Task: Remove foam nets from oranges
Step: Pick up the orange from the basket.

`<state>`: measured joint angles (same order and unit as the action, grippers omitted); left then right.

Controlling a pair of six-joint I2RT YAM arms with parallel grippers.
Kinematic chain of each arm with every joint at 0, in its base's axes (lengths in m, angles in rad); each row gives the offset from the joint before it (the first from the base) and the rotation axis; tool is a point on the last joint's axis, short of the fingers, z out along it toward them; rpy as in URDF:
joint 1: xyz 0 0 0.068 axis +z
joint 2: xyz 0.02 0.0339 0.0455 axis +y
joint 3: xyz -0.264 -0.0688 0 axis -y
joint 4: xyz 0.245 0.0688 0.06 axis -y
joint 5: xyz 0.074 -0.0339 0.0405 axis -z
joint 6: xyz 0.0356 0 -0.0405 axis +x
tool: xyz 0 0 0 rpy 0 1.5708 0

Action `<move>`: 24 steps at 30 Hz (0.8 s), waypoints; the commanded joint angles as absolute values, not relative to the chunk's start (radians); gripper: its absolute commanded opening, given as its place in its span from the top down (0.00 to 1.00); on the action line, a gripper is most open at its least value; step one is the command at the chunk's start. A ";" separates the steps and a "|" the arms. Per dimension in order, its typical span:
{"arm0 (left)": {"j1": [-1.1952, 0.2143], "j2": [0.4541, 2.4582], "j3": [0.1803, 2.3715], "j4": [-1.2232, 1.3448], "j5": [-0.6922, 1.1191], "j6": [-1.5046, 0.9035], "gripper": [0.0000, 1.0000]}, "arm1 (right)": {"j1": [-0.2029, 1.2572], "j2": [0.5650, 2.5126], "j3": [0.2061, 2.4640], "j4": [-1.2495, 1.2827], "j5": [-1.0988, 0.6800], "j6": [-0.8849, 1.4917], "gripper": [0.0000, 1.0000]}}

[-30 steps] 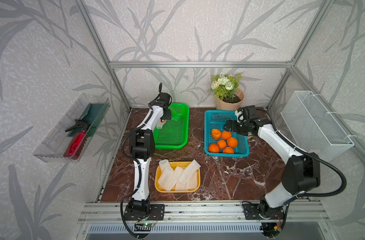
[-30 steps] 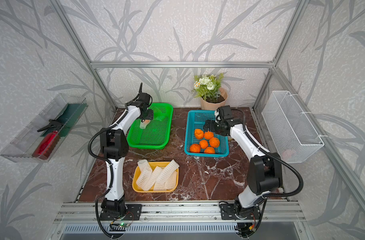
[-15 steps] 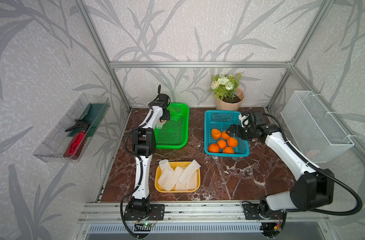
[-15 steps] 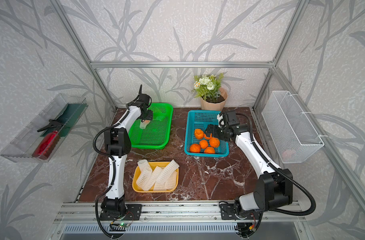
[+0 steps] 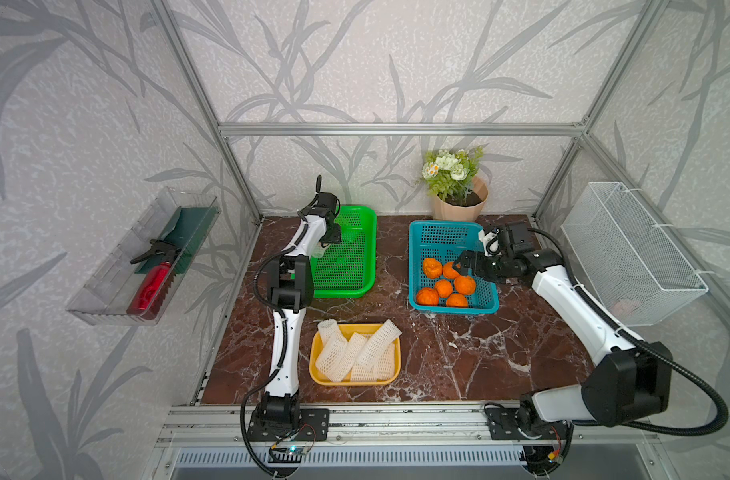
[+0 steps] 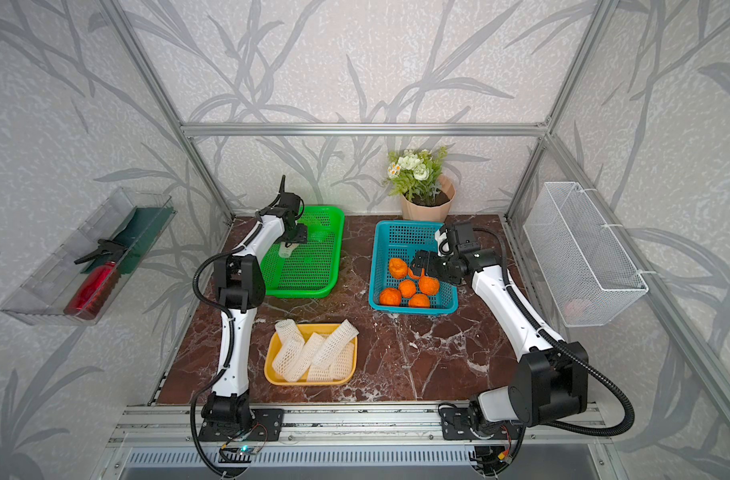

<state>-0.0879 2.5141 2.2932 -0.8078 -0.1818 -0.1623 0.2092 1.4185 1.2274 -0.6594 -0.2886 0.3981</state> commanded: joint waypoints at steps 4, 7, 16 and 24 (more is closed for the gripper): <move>-0.068 2.545 2.329 -0.802 -0.113 -0.187 0.35 | 0.206 1.389 1.226 -0.683 -0.300 0.385 0.02; -0.054 2.541 2.322 -0.798 -0.047 -0.200 0.41 | 0.206 1.387 1.220 -0.682 -0.307 0.383 0.02; -0.049 2.464 2.298 -0.802 0.083 -0.155 0.53 | 0.206 1.366 1.206 -0.680 -0.333 0.371 0.02; -0.064 2.258 2.105 -0.744 0.142 -0.147 0.56 | 0.206 1.325 1.191 -0.689 -0.355 0.357 0.02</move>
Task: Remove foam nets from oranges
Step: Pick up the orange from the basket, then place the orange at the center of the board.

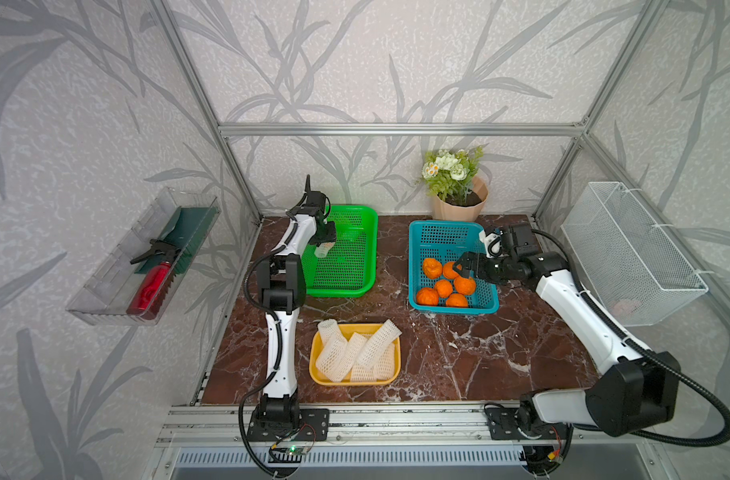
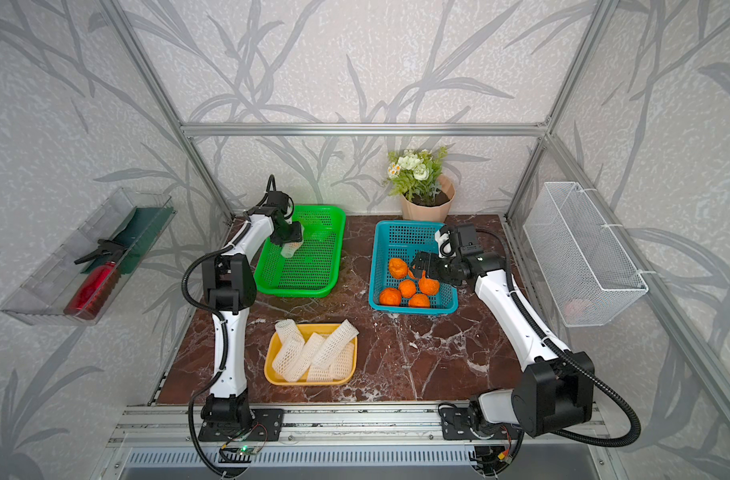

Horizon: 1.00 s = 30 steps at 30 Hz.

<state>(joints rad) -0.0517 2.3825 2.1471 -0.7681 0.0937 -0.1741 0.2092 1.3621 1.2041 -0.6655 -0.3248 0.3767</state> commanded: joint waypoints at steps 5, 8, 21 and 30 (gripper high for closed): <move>-0.117 2.052 1.879 -0.651 0.140 -0.106 0.56 | 0.206 1.285 1.156 -0.687 -0.394 0.372 0.01; -0.170 1.914 1.734 -0.596 0.145 -0.099 0.56 | 0.206 1.246 1.124 -0.686 -0.422 0.392 0.01; -0.608 1.494 1.326 -0.545 0.029 -0.227 0.56 | 0.205 0.993 0.897 -0.732 -0.576 0.535 0.01; -0.883 1.479 1.145 -0.300 0.052 -0.432 0.55 | 0.207 0.807 0.696 -0.652 -0.677 0.630 0.01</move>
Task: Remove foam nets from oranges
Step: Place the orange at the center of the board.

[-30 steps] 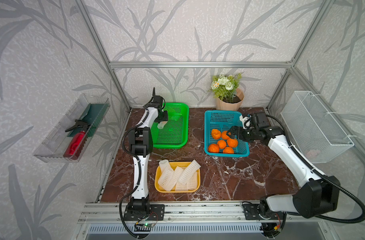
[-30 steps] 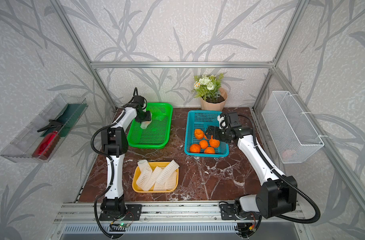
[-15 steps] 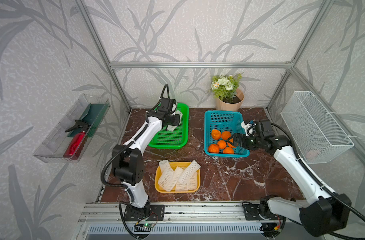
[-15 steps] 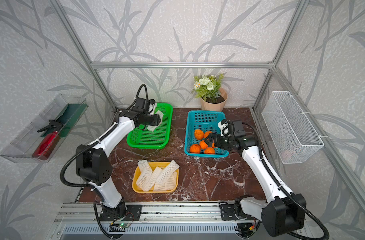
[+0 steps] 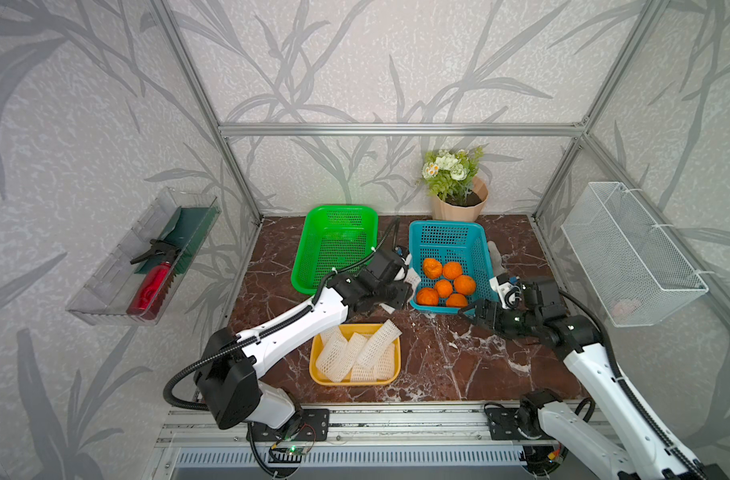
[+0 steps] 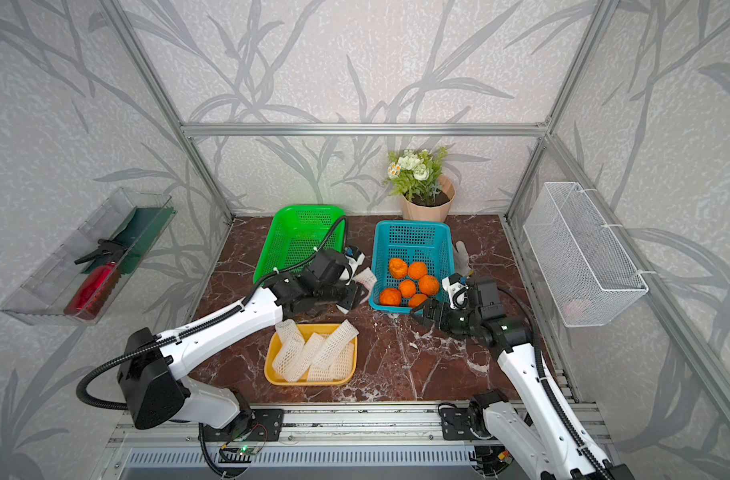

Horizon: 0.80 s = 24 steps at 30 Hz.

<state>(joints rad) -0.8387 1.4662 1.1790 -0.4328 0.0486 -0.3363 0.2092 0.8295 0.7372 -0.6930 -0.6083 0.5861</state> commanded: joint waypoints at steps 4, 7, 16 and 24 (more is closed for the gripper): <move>-0.964 1.563 1.125 -0.184 0.085 -0.477 0.55 | 0.207 0.793 0.634 -0.574 -0.721 0.711 0.02; -1.008 1.628 1.134 -0.132 0.117 -0.479 0.55 | 0.207 0.813 0.613 -0.555 -0.741 0.711 0.02; -1.046 1.764 1.130 0.000 0.218 -0.498 0.55 | 0.207 0.883 0.561 -0.503 -0.731 0.722 0.08; -1.055 1.802 1.114 0.068 0.289 -0.499 0.55 | 0.207 0.932 0.512 -0.454 -0.692 0.758 0.16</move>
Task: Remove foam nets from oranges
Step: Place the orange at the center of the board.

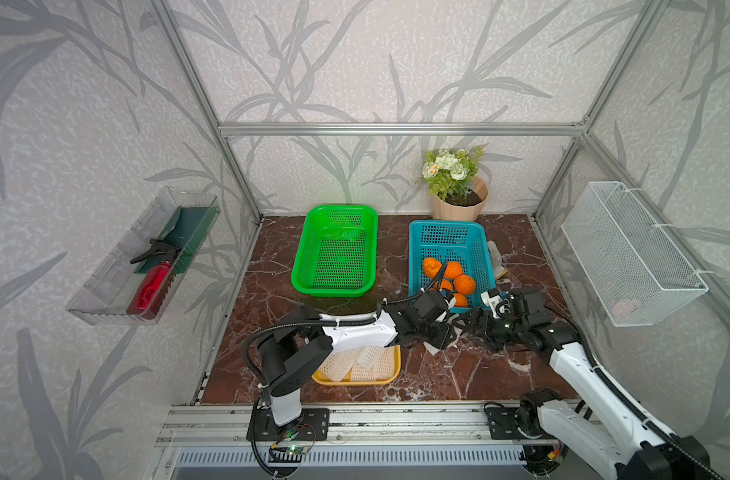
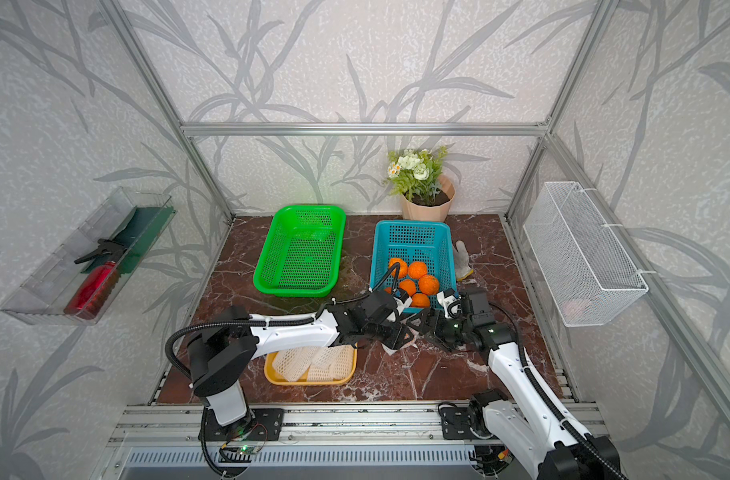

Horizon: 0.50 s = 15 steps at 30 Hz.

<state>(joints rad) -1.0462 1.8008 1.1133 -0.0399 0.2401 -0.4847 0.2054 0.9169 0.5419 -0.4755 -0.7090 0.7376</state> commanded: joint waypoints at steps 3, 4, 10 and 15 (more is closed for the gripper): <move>-1.063 1.811 1.106 0.099 0.314 -0.492 0.55 | 0.207 0.960 0.488 -0.418 -0.692 0.778 0.20; -1.064 1.814 1.106 0.102 0.320 -0.489 0.55 | 0.207 0.970 0.486 -0.413 -0.692 0.778 0.21; -1.071 1.810 1.098 0.115 0.334 -0.476 0.56 | 0.207 0.984 0.483 -0.417 -0.648 0.773 0.26; -1.077 1.816 1.088 0.122 0.350 -0.468 0.56 | 0.207 0.998 0.480 -0.405 -0.627 0.772 0.30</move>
